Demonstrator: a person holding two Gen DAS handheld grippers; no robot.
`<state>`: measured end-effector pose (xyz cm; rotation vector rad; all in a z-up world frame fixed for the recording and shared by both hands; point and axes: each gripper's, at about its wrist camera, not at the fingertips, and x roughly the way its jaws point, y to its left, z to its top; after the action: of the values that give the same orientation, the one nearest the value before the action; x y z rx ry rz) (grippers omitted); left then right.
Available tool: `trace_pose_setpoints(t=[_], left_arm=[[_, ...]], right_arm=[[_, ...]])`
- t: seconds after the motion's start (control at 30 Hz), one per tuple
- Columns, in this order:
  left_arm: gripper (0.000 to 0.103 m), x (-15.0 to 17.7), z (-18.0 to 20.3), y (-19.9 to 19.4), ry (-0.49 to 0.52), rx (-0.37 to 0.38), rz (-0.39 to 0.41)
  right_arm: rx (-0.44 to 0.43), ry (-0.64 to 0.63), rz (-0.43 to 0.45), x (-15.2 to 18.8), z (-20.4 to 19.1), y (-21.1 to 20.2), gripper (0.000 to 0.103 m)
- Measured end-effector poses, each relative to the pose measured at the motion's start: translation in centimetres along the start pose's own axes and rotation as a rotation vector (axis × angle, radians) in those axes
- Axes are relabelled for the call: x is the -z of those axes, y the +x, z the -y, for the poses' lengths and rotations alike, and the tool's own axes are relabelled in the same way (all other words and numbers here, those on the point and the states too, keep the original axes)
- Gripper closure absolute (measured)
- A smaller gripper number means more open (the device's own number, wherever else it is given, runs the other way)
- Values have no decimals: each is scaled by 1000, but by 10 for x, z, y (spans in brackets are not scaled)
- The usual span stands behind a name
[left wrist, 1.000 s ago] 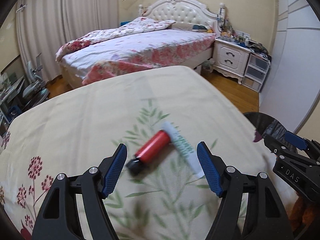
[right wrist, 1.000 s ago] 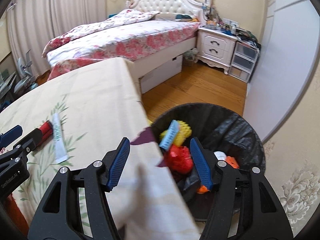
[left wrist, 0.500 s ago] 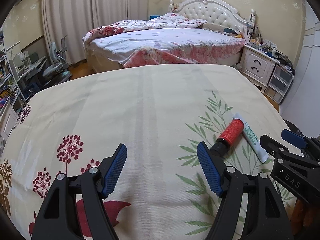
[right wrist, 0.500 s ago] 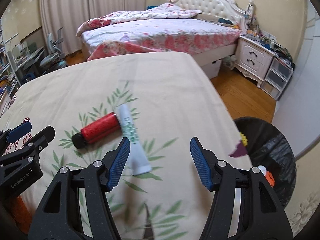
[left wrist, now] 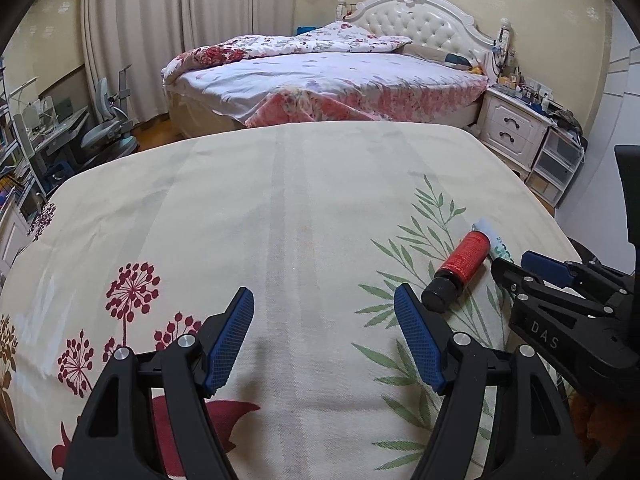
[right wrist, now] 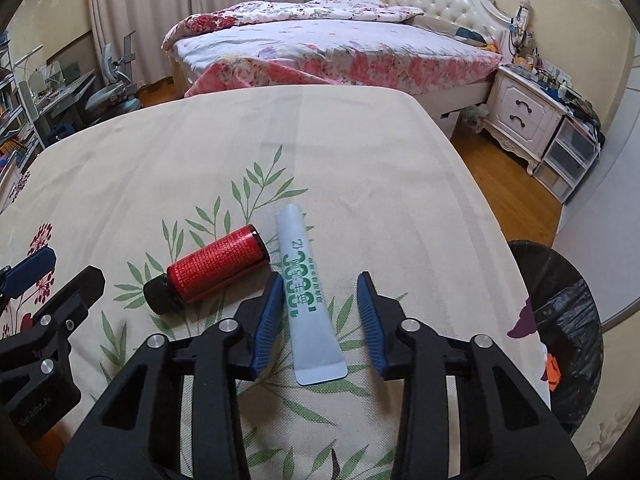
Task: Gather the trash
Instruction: 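Grasp the white tube with right tool while left grasps the red bottle, then carry the red bottle and white tube over the black trash bin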
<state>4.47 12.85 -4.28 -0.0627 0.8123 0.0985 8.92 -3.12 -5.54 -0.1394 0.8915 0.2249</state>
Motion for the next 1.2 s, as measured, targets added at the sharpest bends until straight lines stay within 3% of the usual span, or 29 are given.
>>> trace_pose_setpoints(t=[0.1, 0.2, 0.43, 0.83, 1.07, 1.2], left_arm=[[32, -1, 5, 1, 9, 11, 0], [32, -1, 12, 3, 24, 24, -1], [32, -4, 31, 9, 65, 57, -3], [34, -21, 69, 33, 157, 91, -28], [68, -21, 77, 42, 186, 113, -66], [77, -20, 77, 41, 180, 115, -72]], right_arm=[[9, 2, 1, 0, 4, -1, 81], [16, 21, 1, 1, 13, -1, 85], [58, 56, 5, 9, 36, -7, 85], [54, 70, 5, 14, 44, -8, 84], [53, 70, 5, 14, 44, -8, 84], [55, 69, 5, 14, 44, -8, 84]])
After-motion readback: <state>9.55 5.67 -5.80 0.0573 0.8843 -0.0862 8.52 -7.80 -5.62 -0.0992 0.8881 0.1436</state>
